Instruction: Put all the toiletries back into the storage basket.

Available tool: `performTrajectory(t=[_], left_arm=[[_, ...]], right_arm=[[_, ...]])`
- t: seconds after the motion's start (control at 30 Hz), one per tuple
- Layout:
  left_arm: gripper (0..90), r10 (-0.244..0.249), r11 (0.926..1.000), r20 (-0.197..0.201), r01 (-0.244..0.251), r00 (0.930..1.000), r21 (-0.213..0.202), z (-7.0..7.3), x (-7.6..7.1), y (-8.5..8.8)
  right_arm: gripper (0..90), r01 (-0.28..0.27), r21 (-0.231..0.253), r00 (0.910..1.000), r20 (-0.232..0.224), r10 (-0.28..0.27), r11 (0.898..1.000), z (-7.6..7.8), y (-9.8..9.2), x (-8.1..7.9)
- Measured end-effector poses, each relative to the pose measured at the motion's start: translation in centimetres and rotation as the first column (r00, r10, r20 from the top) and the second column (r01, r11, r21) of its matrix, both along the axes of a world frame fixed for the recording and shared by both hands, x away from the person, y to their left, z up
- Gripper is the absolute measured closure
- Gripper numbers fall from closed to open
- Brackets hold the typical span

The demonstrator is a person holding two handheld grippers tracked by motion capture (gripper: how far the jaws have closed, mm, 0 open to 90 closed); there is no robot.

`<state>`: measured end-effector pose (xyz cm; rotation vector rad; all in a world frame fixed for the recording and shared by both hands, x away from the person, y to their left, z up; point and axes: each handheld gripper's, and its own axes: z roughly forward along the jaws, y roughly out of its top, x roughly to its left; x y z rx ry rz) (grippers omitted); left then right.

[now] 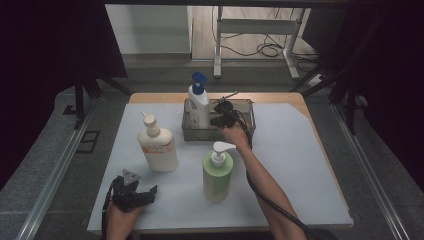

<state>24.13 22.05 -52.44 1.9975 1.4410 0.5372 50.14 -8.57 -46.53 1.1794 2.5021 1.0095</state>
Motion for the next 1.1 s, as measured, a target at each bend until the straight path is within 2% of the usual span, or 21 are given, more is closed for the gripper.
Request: performTrajectory(t=[0.63,1.1], left_arm=[[11.8,0.000,1.0000,0.000,0.000,1.0000,0.001,0.0,0.0,0.0],[11.8,0.000,1.0000,0.000,0.000,1.0000,0.000,0.0,0.0,0.0]], right_arm=[[84.9,-0.029,-0.001,0.9996,-0.003,0.029,1.000,0.0,1.8,-0.1],[85.6,-0.044,-0.011,0.9990,0.001,0.044,0.999,0.3,1.8,-0.3]])
